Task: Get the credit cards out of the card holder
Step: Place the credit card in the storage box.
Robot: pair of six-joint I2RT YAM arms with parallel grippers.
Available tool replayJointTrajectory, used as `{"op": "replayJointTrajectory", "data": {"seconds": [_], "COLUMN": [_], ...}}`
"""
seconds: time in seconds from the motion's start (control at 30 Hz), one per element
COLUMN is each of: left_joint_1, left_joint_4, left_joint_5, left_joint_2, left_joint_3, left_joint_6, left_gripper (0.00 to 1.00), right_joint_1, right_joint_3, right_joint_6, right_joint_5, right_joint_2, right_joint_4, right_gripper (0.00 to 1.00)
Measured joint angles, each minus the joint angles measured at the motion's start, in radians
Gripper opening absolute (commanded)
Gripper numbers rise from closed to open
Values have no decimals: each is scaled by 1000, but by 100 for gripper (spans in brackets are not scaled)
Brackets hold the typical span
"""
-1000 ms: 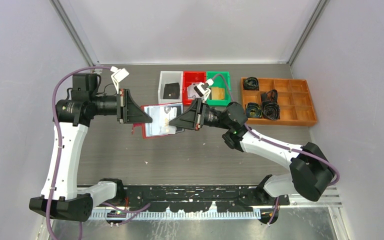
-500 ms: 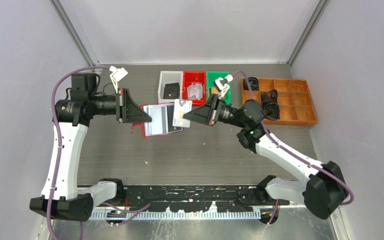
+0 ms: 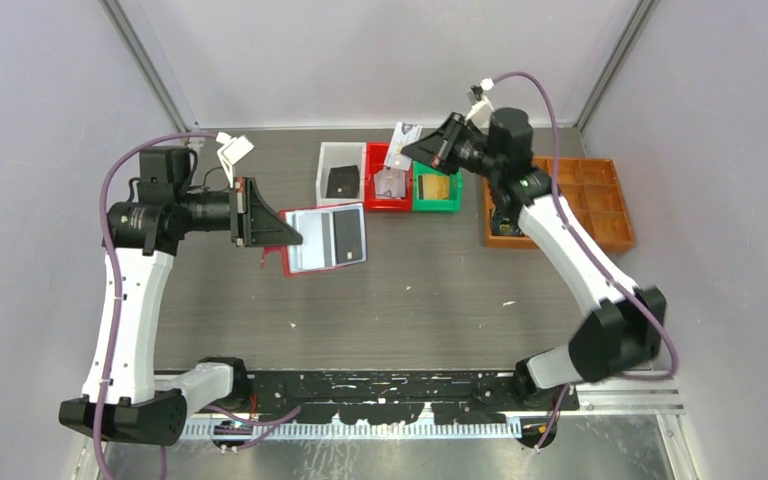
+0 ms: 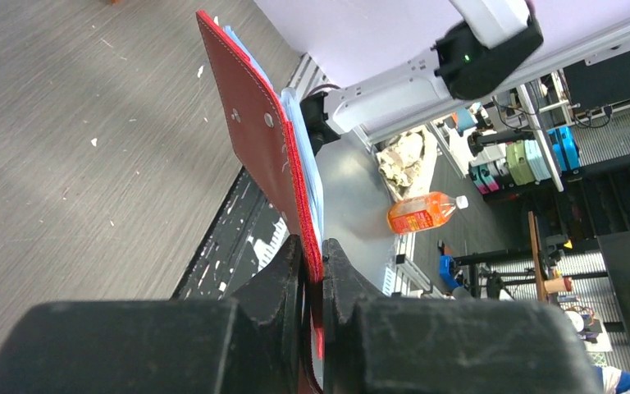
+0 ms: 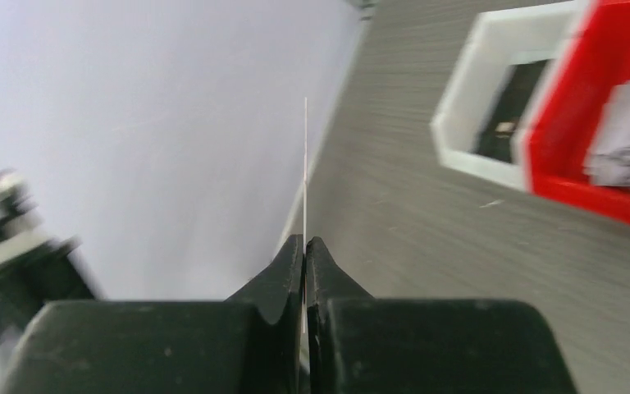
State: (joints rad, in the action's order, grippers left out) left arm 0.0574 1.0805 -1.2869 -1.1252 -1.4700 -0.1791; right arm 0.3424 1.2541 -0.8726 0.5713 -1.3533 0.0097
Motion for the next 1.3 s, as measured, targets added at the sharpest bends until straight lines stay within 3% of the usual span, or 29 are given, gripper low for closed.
{"op": "replayJointTrajectory", "data": {"seconds": [0.3,0.57,0.93,1.13,1.3], "left_joint_1": [0,-1,-1,-1,-1], "left_joint_4": [-48,-97,-151,-157,-160], "left_joint_5": [-1,-2,-9,-9,-18], "left_joint_2": [29,39,41,51,55], "left_joint_3": [-2,-5,-7,-7,-7], "left_joint_6": [-37,-76,-134,-137,-138], "left_gripper": [0,0,0,0,0], "right_joint_1": [-7,8,50,56,61], "right_joint_3": [455,729,835,803,631], "right_joint_6": [266,346,398,427,420], "right_joint_5": [-190,-243,-295,-356,-362], "right_joint_2": [-594,-885,-952,-931,-755], "right_joint_4": [-370,-522,-573,-577,-562], "right_gripper": [1,3,46,49,63]}}
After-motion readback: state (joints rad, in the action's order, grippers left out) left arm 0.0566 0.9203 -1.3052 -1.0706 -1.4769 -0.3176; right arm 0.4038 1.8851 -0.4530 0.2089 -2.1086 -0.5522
